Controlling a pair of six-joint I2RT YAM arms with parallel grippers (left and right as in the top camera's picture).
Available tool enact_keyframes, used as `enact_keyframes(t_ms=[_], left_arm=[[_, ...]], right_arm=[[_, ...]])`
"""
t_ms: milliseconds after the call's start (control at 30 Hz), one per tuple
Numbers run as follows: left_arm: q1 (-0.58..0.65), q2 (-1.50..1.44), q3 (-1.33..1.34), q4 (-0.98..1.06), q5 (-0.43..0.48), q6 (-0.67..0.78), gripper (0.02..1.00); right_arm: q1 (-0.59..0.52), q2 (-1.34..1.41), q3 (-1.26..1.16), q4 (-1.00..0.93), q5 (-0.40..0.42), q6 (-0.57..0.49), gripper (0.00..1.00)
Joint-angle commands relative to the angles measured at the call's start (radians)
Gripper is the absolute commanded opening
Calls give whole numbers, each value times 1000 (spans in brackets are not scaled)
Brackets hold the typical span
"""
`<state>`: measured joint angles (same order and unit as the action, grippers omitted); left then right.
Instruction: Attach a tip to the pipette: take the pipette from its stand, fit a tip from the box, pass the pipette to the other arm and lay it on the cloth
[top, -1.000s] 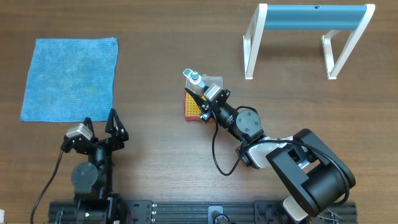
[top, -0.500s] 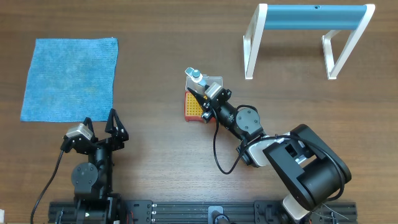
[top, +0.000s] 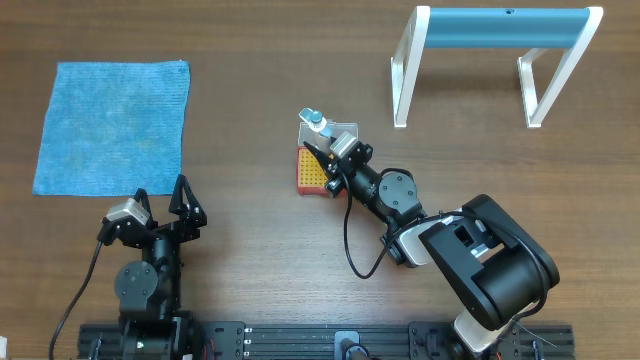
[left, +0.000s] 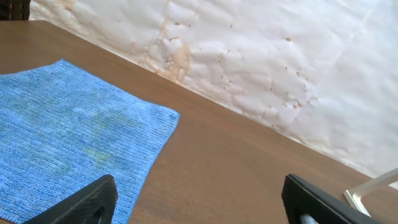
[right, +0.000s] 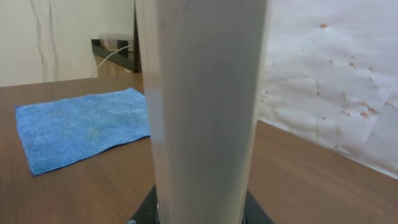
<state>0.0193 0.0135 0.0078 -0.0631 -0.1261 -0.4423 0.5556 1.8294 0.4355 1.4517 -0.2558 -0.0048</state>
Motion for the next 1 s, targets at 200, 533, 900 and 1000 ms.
enact_keyframes(t_ms=[200,533,900,1000], left_arm=[[6,-5,-2,-5,6,16,858],[6,-5,-2,-5,6,17,858],[6,-5,-2,-5,6,17,858],[6,-5,-2,-5,6,17,858]], right_arm=[[-14,36,29,11,13,79,75],[-16,41,36,11,12,91,75],[-16,54,42,10,12,91,75],[-16,63,49,10,12,91,75]])
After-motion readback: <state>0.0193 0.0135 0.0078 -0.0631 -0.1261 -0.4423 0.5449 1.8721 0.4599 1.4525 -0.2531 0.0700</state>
